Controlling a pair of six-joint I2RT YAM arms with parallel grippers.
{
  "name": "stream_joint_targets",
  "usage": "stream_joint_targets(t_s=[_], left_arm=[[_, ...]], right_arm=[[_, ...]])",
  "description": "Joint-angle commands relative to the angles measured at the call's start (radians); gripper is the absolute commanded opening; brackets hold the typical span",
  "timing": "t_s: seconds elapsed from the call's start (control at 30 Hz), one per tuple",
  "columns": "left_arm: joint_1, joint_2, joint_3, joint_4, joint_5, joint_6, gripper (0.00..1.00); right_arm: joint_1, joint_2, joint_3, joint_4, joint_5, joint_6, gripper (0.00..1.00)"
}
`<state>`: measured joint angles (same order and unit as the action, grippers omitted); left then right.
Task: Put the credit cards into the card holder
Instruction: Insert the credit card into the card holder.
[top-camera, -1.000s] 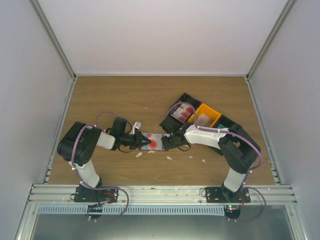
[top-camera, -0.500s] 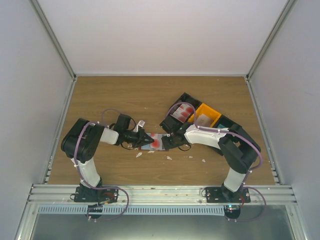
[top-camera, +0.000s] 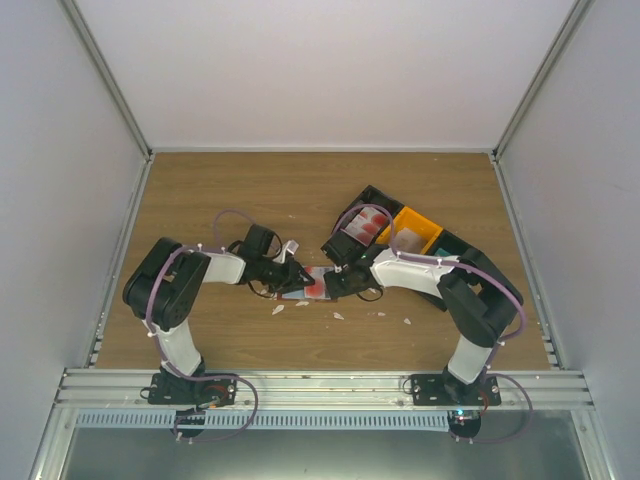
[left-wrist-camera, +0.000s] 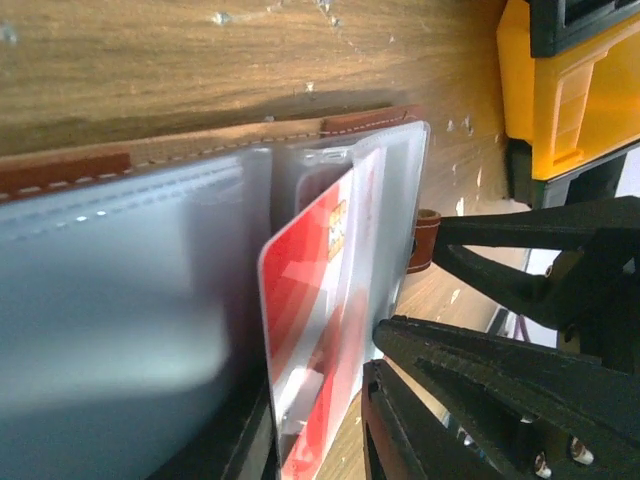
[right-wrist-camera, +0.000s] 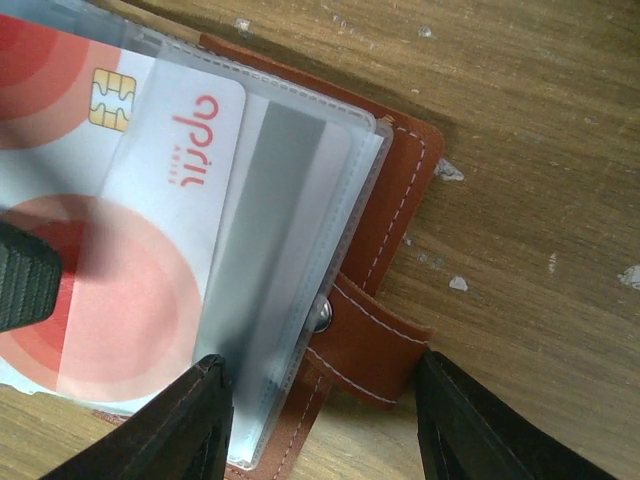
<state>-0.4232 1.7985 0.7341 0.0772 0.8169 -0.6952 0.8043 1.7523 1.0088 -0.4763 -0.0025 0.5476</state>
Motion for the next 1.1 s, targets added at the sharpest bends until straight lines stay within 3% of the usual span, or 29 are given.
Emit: stream_joint_targets(t_s=[0.0,0.27,0.63,0.87,1.07], left_arm=[[-0.013,-0.049,0.014,-0.122,-0.089,0.065,0.31],[-0.033,-0.137,0.059,-0.276,-0.227,0.125,0.56],[-0.103,-0.163,0.129,-0.418,-0.403,0.143,0.67],[-0.173,-0.196,0.201,-0.562,-0.613,0.152,0.82],[-0.201,-0.207,0.219,-0.602,-0.657,0.166,0.89]], right_arm=[[-0.009,-0.004,-0.032,0.007,-0.016,0.012,0.5],[-0.022,-0.016,-0.047,0.021,-0.031,0.011,0.5],[-0.024,-0.037,-0.064,0.05,-0.057,0.02,0.5],[-0.025,-0.052,-0.063,0.054,-0.038,0.035,0.5],[-0.027,-0.064,-0.067,0.059,-0.011,0.055,0.5]])
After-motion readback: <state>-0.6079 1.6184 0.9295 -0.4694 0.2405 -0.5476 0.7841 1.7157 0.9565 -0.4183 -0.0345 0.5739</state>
